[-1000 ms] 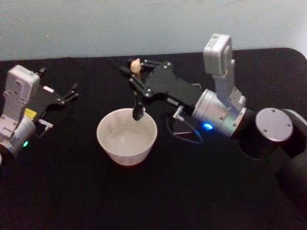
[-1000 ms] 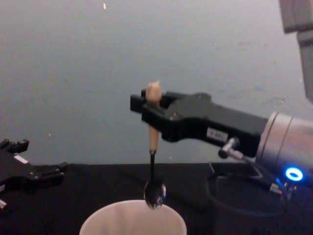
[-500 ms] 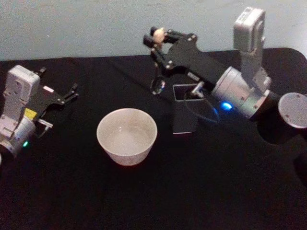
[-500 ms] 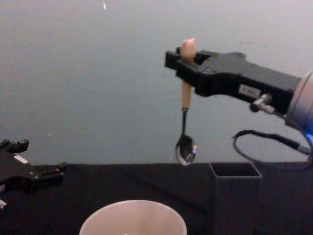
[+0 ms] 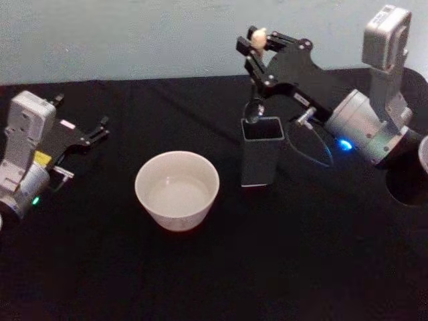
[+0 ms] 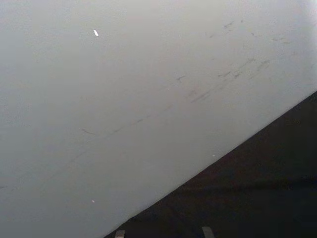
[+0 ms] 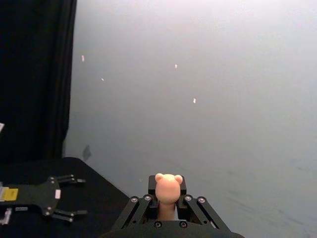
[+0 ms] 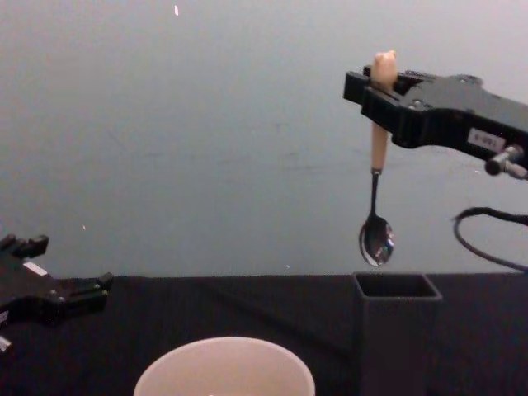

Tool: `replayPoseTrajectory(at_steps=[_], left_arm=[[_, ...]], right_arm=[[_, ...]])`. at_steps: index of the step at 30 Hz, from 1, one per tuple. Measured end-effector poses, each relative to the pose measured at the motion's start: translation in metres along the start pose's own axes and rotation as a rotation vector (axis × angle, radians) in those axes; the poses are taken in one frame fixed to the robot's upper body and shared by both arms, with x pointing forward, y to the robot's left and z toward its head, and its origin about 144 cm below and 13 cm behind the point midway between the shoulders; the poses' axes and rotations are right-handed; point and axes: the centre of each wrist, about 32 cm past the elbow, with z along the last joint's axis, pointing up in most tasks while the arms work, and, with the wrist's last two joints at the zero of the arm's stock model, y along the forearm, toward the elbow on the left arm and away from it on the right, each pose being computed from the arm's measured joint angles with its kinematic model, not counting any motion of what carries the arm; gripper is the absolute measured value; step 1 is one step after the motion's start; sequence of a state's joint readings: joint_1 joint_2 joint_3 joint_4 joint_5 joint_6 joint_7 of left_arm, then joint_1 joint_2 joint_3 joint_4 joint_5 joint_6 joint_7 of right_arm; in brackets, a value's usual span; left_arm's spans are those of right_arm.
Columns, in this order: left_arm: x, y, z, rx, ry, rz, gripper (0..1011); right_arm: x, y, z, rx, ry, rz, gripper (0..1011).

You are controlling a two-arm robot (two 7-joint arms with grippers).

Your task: Pick up the stirring spoon with one hand, stir inside the cup, then place it back in its original position.

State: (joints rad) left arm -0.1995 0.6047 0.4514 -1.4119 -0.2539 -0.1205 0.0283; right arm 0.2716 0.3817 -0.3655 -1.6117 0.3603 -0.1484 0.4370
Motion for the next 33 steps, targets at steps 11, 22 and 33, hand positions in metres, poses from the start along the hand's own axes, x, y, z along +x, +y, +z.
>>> replayPoseTrajectory(at_steps=[11,22,33], left_arm=[[0.0,0.0,0.0,0.0,0.0,0.0,1001],[0.0,0.0,0.0,0.0,0.0,0.0,1001],[0.0,0.0,0.0,0.0,0.0,0.0,1001]], right_arm=[[-0.001,-0.011,-0.009,-0.037,0.013,-0.033,211],[-0.006,-0.012,-0.024,-0.067,0.035,-0.05,211],[-0.014,-0.017,-0.036,-0.099,0.073,-0.078,211]])
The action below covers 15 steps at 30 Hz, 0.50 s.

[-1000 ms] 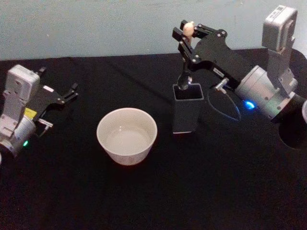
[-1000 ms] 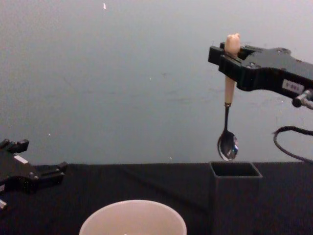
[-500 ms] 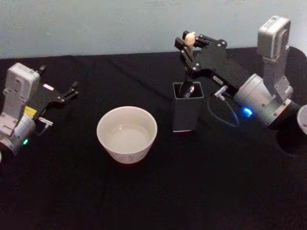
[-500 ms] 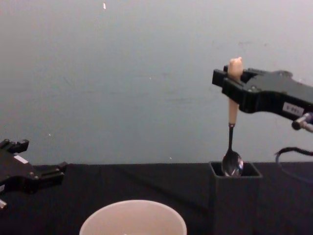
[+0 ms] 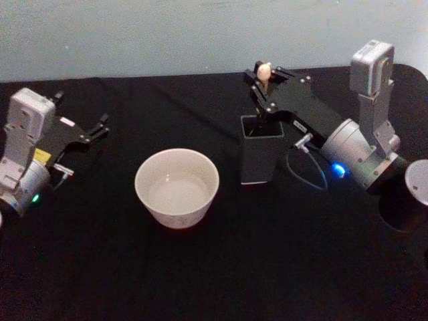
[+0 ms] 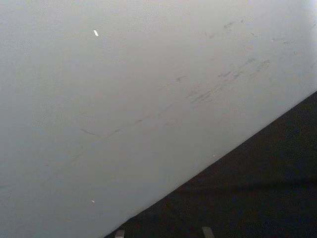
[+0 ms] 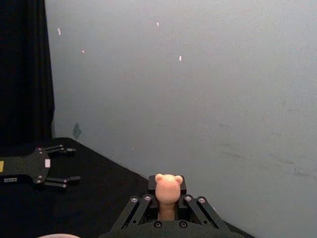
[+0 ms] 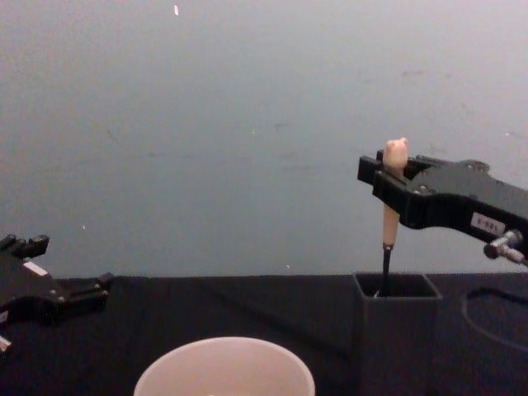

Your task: Pick up the stirring spoon with one hand, stir inside the cup, then place it back in its original position.

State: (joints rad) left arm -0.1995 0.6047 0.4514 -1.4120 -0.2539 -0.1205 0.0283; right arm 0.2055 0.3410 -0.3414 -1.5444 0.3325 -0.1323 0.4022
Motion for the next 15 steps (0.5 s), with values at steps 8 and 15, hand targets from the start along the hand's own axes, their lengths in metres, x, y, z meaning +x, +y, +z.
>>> replayPoseTrajectory(at_steps=[8,15], left_arm=[[0.0,0.0,0.0,0.0,0.0,0.0,1001],[0.0,0.0,0.0,0.0,0.0,0.0,1001]], right_arm=[[-0.007,-0.005,-0.011,-0.043,0.019,-0.039,211],[-0.01,-0.006,-0.018,-0.076,0.038,-0.057,211]])
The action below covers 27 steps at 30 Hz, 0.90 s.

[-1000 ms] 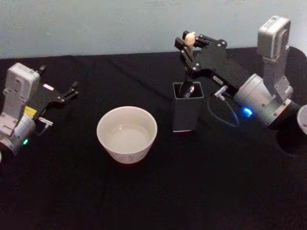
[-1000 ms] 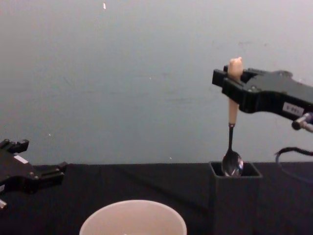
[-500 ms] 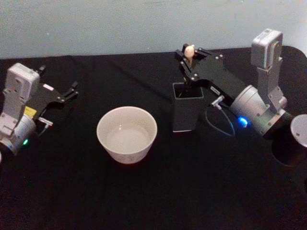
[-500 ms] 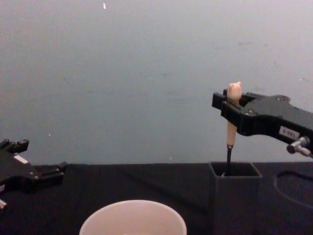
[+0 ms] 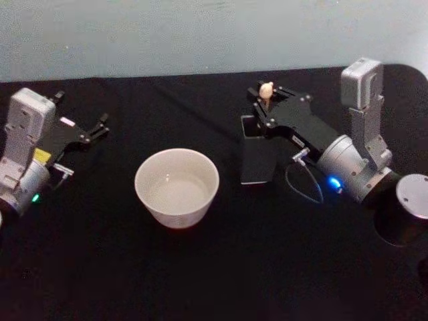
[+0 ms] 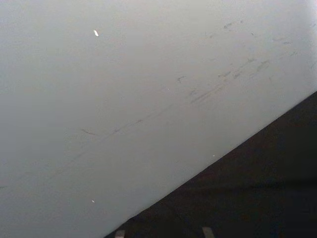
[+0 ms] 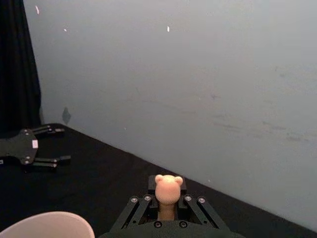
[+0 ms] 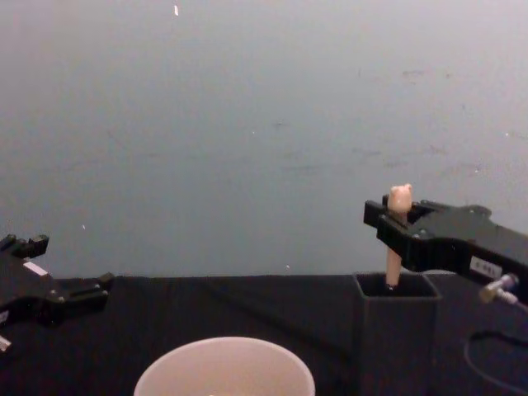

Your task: Pick up the stirring spoon with one hand, stir inside the cup, then place it back in its original position.

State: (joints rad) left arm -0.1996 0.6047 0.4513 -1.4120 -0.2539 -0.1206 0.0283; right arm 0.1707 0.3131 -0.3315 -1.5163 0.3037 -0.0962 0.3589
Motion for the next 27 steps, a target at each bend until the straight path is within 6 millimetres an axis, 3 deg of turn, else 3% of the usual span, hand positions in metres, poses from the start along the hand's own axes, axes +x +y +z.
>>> replayPoseTrajectory(at_steps=[27], left_arm=[[0.0,0.0,0.0,0.0,0.0,0.0,1001]], right_arm=[[-0.0053,-0.004,-0.0103,-0.064,-0.001,-0.001,211]])
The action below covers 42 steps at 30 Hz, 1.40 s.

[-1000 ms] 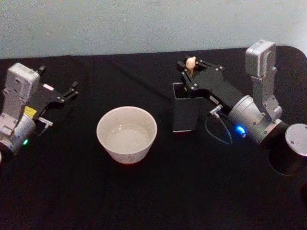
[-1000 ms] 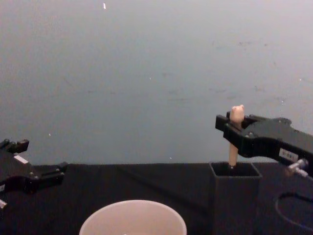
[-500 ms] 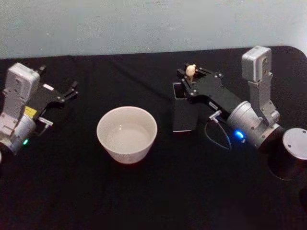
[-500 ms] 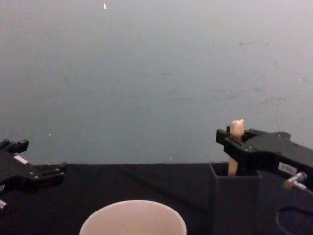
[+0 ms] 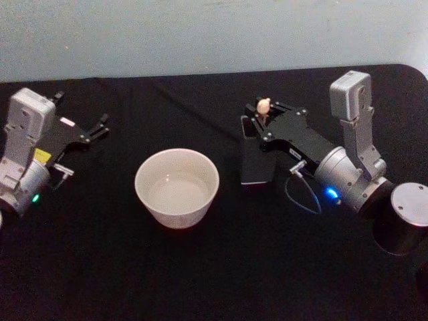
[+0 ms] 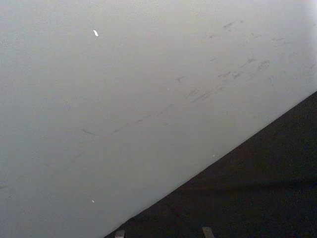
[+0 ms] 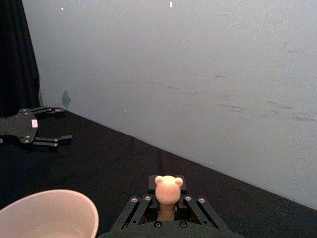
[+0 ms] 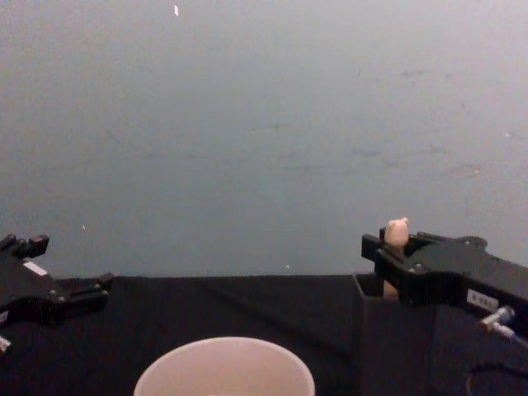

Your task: Pick up the stirring spoon with one hand, stir inside the cup, then place it back in its original position.

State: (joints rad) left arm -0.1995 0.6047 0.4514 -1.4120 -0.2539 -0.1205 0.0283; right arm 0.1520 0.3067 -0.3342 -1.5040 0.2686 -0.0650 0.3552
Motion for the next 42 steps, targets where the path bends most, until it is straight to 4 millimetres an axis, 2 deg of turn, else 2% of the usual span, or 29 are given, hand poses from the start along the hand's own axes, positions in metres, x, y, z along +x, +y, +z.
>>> replayPoseTrajectory(at_steps=[12,21,22,23,27,29,30,32,34,38,42], left_arm=[[0.0,0.0,0.0,0.0,0.0,0.0,1001],[0.0,0.0,0.0,0.0,0.0,0.0,1001],[0.0,0.0,0.0,0.0,0.0,0.0,1001],[0.0,0.0,0.0,0.0,0.0,0.0,1001],[0.0,0.0,0.0,0.0,0.0,0.0,1001],[0.0,0.0,0.0,0.0,0.0,0.0,1001],[0.0,0.0,0.0,0.0,0.0,0.0,1001],[0.0,0.0,0.0,0.0,0.0,0.0,1001],[0.0,0.0,0.0,0.0,0.0,0.0,1001],[0.0,0.0,0.0,0.0,0.0,0.0,1001],[0.0,0.0,0.0,0.0,0.0,0.0,1001]], right_arm=[[0.0002,-0.0001,0.0,0.0,0.001,0.0,229],[0.0003,-0.0001,0.0001,0.001,0.003,0.0,498],[0.0003,-0.0001,0.0001,0.002,0.003,0.0,559],[0.0003,-0.0001,0.0001,0.002,0.003,0.0,559],[0.0003,-0.0001,0.0001,0.002,0.003,0.0,702],[0.0003,-0.0001,0.0001,0.002,0.003,0.0,739],[0.0003,-0.0001,0.0001,0.002,0.003,0.0,794],[0.0003,-0.0001,0.0001,0.002,0.003,0.0,830],[0.0003,-0.0001,0.0001,0.002,0.004,0.0,918],[0.0003,-0.0001,0.0001,0.002,0.004,0.0,993],[0.0004,-0.0001,0.0002,0.004,0.005,0.001,1002]])
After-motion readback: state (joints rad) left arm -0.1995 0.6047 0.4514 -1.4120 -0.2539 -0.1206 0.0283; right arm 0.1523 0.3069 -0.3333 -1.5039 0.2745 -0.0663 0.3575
